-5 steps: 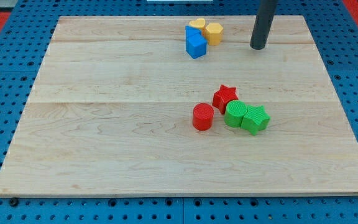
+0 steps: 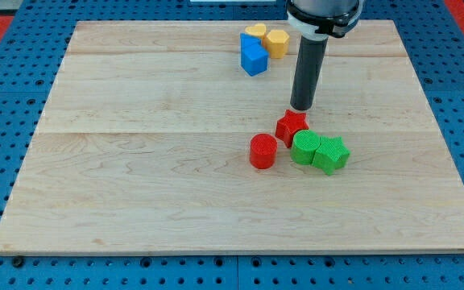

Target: Separate the green star from the green circle

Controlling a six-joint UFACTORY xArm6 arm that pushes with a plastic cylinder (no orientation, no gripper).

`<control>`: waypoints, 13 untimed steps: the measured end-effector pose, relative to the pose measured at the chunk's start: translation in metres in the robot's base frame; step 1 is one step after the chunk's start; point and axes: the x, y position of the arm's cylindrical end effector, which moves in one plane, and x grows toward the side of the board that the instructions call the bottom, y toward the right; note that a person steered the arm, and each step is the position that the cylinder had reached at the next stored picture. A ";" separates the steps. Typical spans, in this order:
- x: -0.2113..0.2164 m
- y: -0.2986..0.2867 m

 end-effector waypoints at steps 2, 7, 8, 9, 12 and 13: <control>0.016 0.000; 0.164 -0.178; 0.199 -0.112; 0.157 -0.092; 0.075 0.048; 0.067 0.073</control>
